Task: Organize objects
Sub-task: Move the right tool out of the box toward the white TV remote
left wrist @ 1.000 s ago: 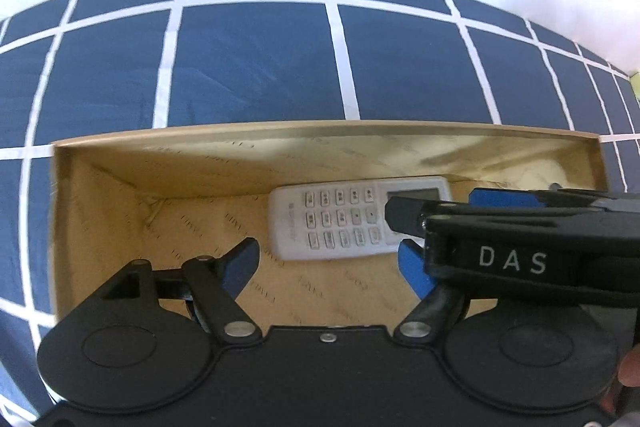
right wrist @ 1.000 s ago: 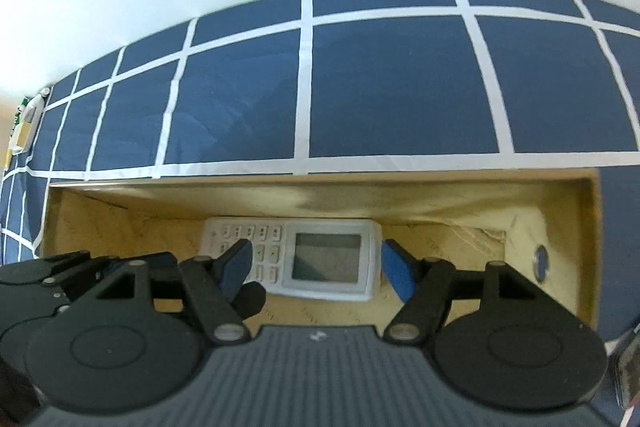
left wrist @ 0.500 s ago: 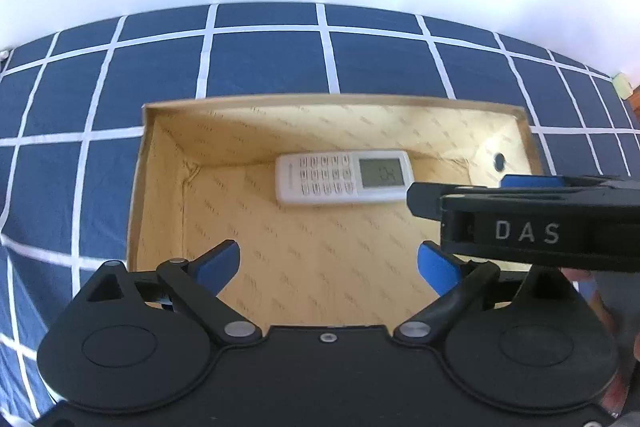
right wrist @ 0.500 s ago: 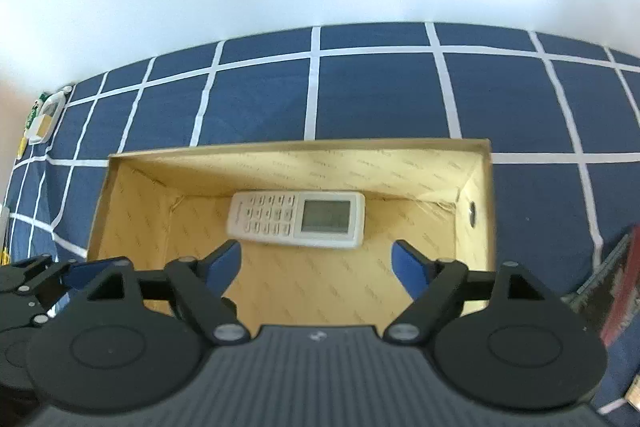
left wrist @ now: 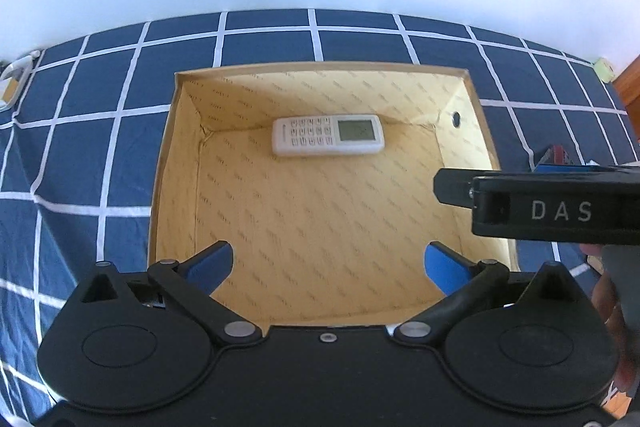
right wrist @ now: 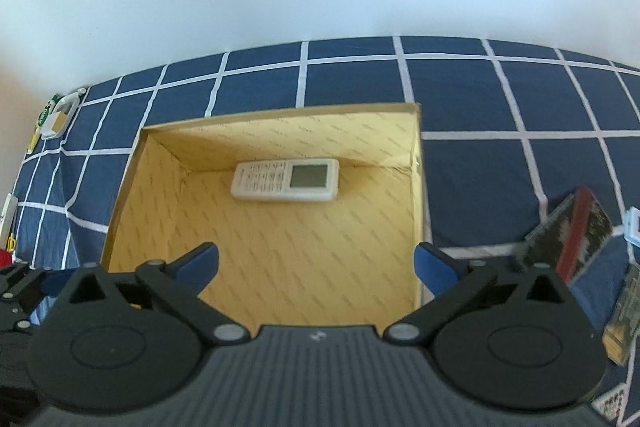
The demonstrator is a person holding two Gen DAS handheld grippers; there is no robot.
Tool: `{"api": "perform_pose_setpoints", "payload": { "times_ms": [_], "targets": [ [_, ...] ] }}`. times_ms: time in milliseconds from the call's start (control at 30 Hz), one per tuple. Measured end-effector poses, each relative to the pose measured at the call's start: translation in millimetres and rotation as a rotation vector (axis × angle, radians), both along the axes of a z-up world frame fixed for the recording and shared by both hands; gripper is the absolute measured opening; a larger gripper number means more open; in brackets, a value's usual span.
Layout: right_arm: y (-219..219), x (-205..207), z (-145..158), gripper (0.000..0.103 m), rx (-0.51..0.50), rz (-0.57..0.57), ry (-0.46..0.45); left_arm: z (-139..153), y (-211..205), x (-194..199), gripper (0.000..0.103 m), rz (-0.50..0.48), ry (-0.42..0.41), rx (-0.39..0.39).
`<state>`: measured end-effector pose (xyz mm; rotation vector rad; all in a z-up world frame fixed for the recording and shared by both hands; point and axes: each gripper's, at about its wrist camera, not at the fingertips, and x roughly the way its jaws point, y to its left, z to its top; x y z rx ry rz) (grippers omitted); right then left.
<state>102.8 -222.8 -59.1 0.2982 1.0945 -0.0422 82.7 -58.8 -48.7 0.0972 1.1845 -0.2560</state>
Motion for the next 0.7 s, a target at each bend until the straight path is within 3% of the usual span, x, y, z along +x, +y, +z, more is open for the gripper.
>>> {"api": "perform_pose_setpoints", "payload": {
  "times_ms": [300, 700],
  "targets": [
    [-11.6, -58.2, 10.7, 0.103, -0.020, -0.030, -0.010, 3.2, -13.1, -45.5, 0.103, 0.014, -0.005, 0.024],
    [-47.8, -132.3, 10.8, 0.103, -0.016, -0.147, 0.002, 0.2, -45.7, -89.8, 0.103, -0.056, -0.018, 0.039]
  ]
}}
